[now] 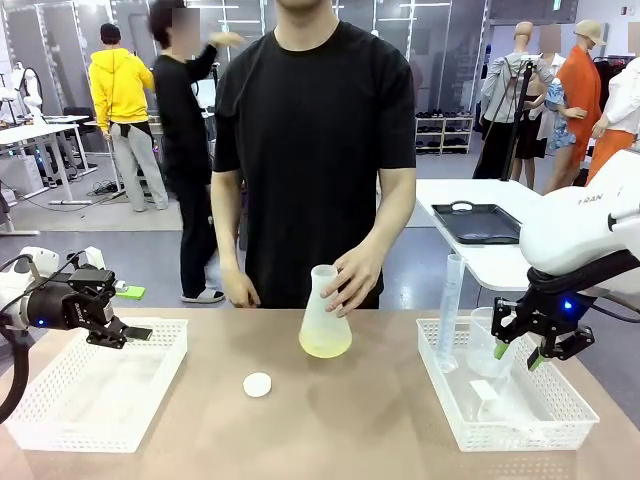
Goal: Prepare the solutions needed for the experiment.
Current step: When the human places the Big flask in the center of the table, pick up the Big flask and place it in the left Organizing basket.
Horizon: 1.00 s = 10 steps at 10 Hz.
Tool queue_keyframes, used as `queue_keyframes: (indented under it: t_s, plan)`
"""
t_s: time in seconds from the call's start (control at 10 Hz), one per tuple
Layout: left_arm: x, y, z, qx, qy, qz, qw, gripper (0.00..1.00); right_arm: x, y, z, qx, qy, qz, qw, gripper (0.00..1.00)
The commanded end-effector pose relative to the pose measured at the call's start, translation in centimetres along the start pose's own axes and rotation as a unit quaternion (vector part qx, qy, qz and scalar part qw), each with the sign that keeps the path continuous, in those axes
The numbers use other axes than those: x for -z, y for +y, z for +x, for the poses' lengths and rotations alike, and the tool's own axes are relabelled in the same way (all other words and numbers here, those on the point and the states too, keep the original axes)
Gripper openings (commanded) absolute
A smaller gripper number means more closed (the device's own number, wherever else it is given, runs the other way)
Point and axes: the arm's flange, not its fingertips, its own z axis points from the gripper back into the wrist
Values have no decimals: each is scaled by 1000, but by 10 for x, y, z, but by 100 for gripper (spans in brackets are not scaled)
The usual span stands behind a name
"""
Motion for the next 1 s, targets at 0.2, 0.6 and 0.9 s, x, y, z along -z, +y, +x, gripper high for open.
queue_keyframes:
  t_s: [0.2, 0.6, 0.9]
  plan:
    - [2, 0, 2, 1, -6, 4, 1000, 100, -1, 0, 0, 0, -2, -2, 1000, 51]
    - [2, 0, 2, 1, -6, 4, 1000, 100, -15, 12, -13, -23, -21, 37, 999, 52]
    - [2, 0, 2, 1, -6, 4, 1000, 100, -45, 30, -20, -40, -30, 128, 990, 52]
